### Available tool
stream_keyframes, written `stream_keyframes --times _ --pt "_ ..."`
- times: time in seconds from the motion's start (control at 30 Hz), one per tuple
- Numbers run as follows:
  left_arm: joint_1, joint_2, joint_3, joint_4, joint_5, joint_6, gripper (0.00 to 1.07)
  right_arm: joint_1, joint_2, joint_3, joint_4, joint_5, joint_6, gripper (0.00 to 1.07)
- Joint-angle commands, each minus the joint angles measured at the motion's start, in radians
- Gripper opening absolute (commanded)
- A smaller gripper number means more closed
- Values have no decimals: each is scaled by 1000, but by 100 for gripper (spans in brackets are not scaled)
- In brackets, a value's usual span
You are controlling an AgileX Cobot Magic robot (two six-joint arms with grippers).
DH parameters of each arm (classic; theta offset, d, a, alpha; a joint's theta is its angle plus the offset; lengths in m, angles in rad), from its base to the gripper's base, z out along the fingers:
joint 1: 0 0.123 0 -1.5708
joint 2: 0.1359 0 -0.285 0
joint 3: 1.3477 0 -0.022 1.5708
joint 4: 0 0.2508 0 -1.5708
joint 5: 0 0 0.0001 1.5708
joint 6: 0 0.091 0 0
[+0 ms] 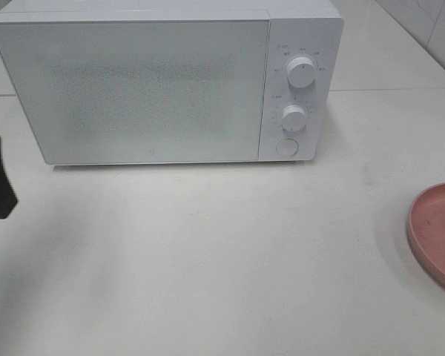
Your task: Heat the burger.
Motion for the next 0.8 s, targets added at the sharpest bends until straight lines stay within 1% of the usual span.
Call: stream_keyframes --times 0.03,0.07,0.1,0.17,0.2,0.23,0.27,0.33,0.37,0.4,0.43,0.53,0.6,0.63,0.7,0.73,0.77,0.8 --pt "84 -99 60 33 21 -17 98 -8 -27 3 1 -7 10 75" --pt "124 -155 88 35 18 -31 98 -8 -27 3 1 -7 10 75" --pt "124 -155 88 35 18 -31 98 -8 -27 3 1 -7 10 75" --pt "162 -248 127 39 11 -33 98 -8 -27 3 1 -7 10 75" --pt "162 -248 127 39 11 -33 98 -8 -27 3 1 -7 10 75" --pt "170 -282 139 41 11 -33 98 -8 -27 3 1 -7 10 75" --pt "170 -282 139 41 11 -33 98 -8 -27 3 1 -7 10 75" --pt "170 -416 193 52 11 -33 98 -8 -27 3 1 -7 10 75" --pt "170 -416 193 52 11 -33 98 -8 -27 3 1 -7 10 75" --pt "170 -453 210 56 10 -33 98 -8 -27 3 1 -7 10 75" --pt "170 -519 247 61 10 -33 98 -8 -27 3 1 -7 10 75" --pt "170 -557 262 61 10 -33 98 -8 -27 3 1 -7 10 75" --pt "170 -704 324 62 0 -33 98 -8 -27 3 1 -7 10 75" --pt "170 -704 324 62 0 -33 98 -8 -27 3 1 -7 10 75" --pt "170 -808 365 68 -10 -33 98 -8 -27 3 1 -7 10 75" --pt "170 -808 365 68 -10 -33 98 -8 -27 3 1 -7 10 75" --pt "170 -844 375 68 -10 -33 98 -8 -27 3 1 -7 10 75" --pt "170 -909 397 68 -11 -33 98 -8 -27 3 1 -7 10 75"
